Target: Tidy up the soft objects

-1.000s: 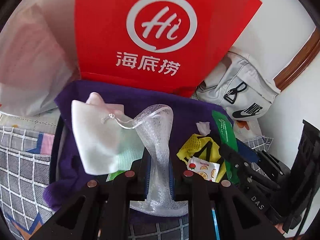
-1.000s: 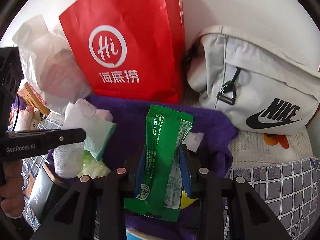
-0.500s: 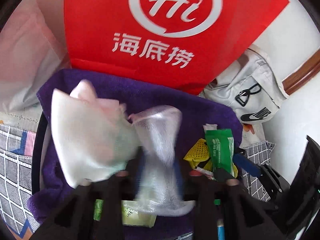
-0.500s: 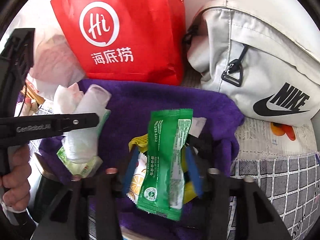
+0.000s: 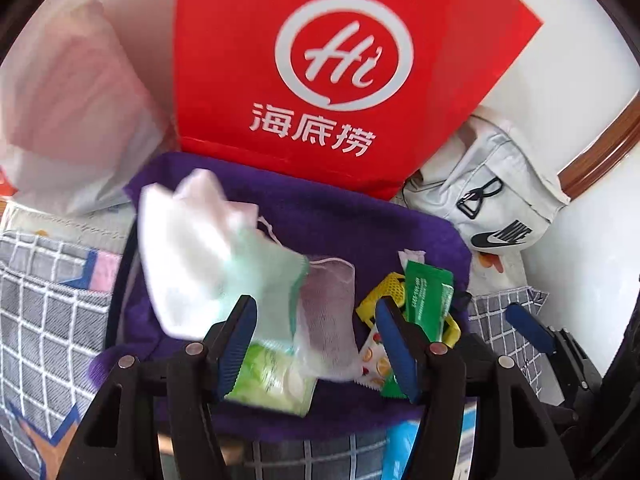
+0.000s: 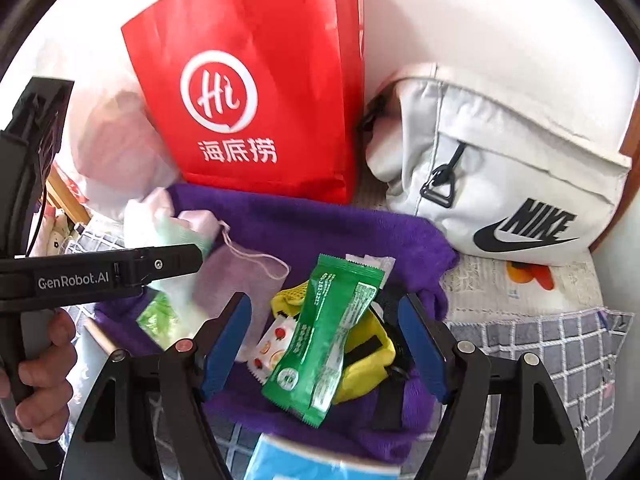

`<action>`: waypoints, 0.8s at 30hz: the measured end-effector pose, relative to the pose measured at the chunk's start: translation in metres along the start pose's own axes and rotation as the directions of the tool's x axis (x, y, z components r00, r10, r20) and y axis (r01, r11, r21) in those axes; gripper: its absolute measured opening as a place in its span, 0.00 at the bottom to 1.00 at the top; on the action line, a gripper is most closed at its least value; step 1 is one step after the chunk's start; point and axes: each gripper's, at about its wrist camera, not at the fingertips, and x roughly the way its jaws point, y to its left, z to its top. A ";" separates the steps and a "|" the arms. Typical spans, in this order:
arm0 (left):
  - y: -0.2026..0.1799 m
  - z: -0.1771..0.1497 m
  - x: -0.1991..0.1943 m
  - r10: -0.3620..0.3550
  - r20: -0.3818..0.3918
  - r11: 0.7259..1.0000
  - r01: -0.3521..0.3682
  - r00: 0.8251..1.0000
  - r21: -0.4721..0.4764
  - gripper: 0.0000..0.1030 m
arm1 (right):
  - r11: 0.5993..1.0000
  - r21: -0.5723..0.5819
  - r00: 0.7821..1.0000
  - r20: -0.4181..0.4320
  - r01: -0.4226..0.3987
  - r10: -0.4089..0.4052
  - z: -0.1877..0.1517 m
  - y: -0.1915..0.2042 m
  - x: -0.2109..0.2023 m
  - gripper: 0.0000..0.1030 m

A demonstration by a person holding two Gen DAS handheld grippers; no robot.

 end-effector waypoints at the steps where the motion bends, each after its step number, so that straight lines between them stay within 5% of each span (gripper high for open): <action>1: 0.001 -0.002 -0.005 0.007 0.007 1.000 -0.007 1.000 -0.001 0.58 | 1.000 -0.005 1.000 0.003 0.013 -0.013 -0.001 0.001 -0.007 0.73; 10: 0.014 -0.050 -0.081 0.079 0.105 0.996 -0.082 0.991 0.031 0.58 | 0.997 0.010 0.997 0.031 0.076 -0.077 -0.035 0.022 -0.078 0.74; 17: 0.027 -0.109 -0.142 0.132 0.178 0.991 -0.136 0.975 0.012 0.70 | 0.996 0.067 0.996 0.060 0.064 -0.068 -0.079 0.037 -0.137 0.93; 24: 0.018 -0.175 -0.188 0.155 0.224 0.985 -0.169 0.962 0.046 0.73 | 0.994 0.036 0.989 0.096 0.107 -0.110 -0.125 0.057 -0.189 0.97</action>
